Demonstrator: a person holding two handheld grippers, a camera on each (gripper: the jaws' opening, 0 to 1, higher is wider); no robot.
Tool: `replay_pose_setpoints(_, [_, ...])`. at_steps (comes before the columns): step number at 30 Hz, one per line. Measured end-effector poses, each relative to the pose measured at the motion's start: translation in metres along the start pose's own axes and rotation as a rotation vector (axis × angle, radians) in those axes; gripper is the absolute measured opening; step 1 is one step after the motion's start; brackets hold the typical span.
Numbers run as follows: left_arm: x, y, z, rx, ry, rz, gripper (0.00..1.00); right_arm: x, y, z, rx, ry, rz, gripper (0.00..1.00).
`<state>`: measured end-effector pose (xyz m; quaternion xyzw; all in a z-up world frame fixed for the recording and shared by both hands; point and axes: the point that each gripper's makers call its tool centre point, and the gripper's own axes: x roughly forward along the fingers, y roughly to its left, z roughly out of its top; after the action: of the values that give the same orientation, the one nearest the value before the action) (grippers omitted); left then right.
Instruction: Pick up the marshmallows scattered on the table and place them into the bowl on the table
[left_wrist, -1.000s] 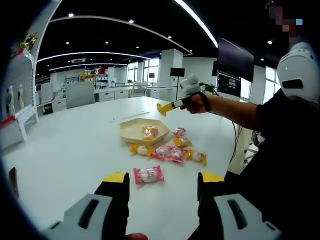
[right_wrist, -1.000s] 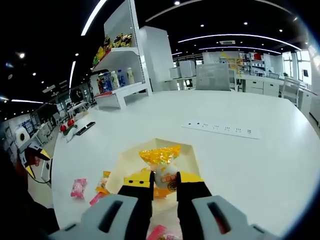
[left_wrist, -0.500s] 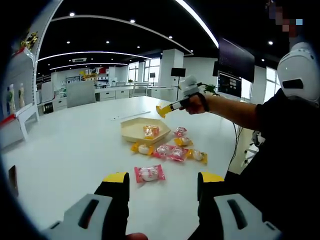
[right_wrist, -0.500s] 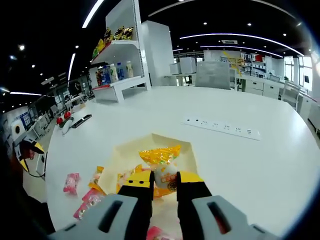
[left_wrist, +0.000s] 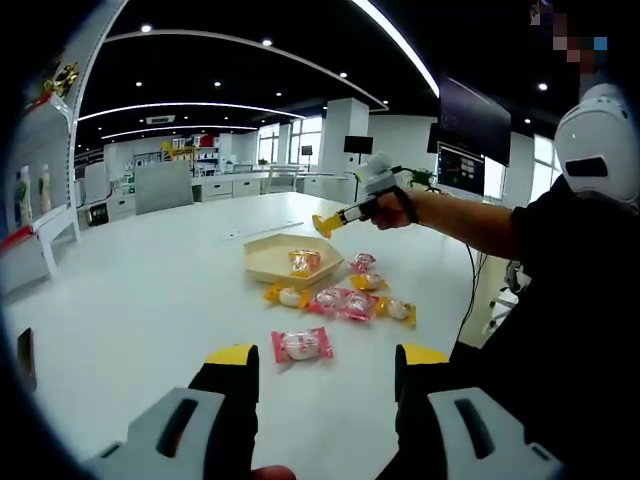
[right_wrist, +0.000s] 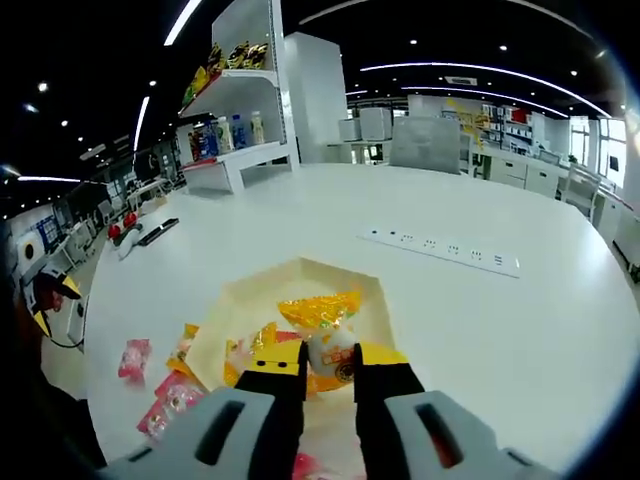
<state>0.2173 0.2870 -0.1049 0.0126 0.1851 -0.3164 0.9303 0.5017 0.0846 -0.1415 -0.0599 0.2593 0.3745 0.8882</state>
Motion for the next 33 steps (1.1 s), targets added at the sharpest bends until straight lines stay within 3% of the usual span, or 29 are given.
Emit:
replay_pose_setpoints(4, [0.0, 0.001, -0.001, -0.003, 0.0, 0.001, 0.55, 0.002, 0.004, -0.001, -0.006, 0.005, 0.027, 0.27])
replay_pose_setpoints(33, [0.004, -0.003, 0.005, 0.016, 0.005, -0.007, 0.55, -0.015, 0.0, 0.007, -0.03, -0.038, 0.016, 0.25])
